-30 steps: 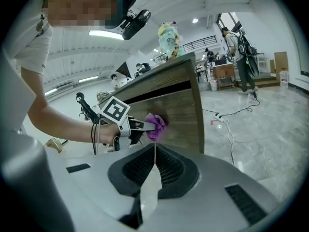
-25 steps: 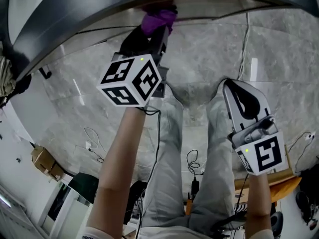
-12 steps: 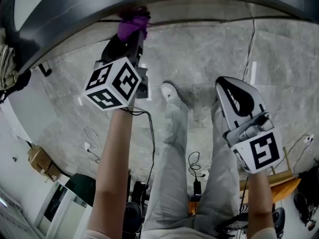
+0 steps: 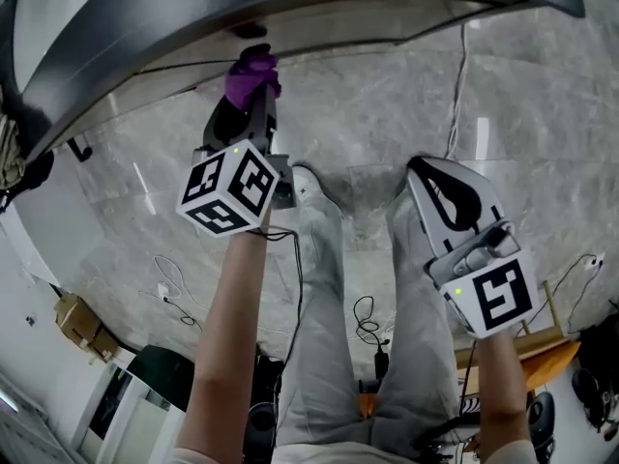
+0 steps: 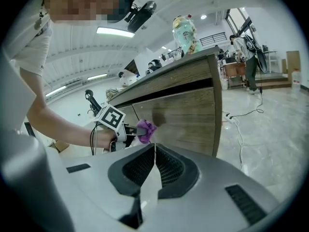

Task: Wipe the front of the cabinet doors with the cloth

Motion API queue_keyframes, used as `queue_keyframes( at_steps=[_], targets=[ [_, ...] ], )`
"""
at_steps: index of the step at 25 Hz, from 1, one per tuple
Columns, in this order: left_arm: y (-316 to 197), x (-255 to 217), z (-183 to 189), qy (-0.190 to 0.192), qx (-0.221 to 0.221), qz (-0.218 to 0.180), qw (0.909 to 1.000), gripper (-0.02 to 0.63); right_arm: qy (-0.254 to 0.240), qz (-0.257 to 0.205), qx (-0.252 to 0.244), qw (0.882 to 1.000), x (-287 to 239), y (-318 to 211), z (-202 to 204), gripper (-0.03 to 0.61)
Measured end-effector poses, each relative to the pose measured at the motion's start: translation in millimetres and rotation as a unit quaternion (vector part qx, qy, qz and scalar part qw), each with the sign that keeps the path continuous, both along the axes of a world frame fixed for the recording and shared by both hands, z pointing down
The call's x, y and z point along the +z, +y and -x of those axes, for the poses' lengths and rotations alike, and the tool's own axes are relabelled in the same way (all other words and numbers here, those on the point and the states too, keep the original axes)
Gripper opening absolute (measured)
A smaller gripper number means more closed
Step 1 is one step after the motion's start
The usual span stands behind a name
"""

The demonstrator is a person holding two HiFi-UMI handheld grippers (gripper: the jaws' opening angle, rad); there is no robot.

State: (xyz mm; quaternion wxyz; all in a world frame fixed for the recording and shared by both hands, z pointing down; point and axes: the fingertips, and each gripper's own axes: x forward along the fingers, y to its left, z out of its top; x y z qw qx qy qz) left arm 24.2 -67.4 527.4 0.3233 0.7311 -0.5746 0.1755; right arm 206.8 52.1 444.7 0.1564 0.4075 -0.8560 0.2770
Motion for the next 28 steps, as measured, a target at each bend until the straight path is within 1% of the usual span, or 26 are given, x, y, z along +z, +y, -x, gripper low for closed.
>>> queue_keyframes(
  at_steps=[4, 8, 11, 14, 17, 21, 23, 25, 28],
  targets=[
    [10, 14, -81, 0.018, 0.053, 0.019, 0.9983, 0.146, 0.0, 0.008, 0.022, 1.0, 2, 6, -44, 0.029],
    [7, 26, -159, 0.019, 0.109, 0.024, 0.9936, 0.146, -0.005, 0.016, 0.042, 0.999, 10, 13, -85, 0.029],
    [3, 36, -203, 0.029, 0.133, 0.031, 0.9902, 0.146, -0.004, 0.026, 0.056, 0.998, 21, 22, -111, 0.029],
    [-1, 48, -230, 0.051, 0.134, 0.044, 0.9887, 0.146, -0.001, 0.031, 0.07, 0.997, 33, 32, -133, 0.029],
    [-4, 58, -239, 0.058, 0.13, 0.056, 0.9883, 0.146, 0.0, 0.035, 0.089, 0.995, 43, 40, -146, 0.029],
    [-16, 65, -234, 0.064, 0.134, 0.065, 0.9868, 0.144, 0.006, 0.033, 0.096, 0.995, 50, 45, -147, 0.029],
    [-19, 65, -226, 0.069, 0.145, 0.072, 0.9845, 0.144, 0.006, 0.034, 0.107, 0.994, 50, 45, -140, 0.029],
    [-19, 65, -213, 0.066, 0.153, 0.076, 0.9831, 0.144, 0.003, 0.034, 0.113, 0.993, 48, 42, -127, 0.029],
    [-20, 66, -183, 0.058, 0.15, 0.077, 0.9839, 0.144, -0.002, 0.033, 0.112, 0.993, 47, 34, -101, 0.029]
  ],
)
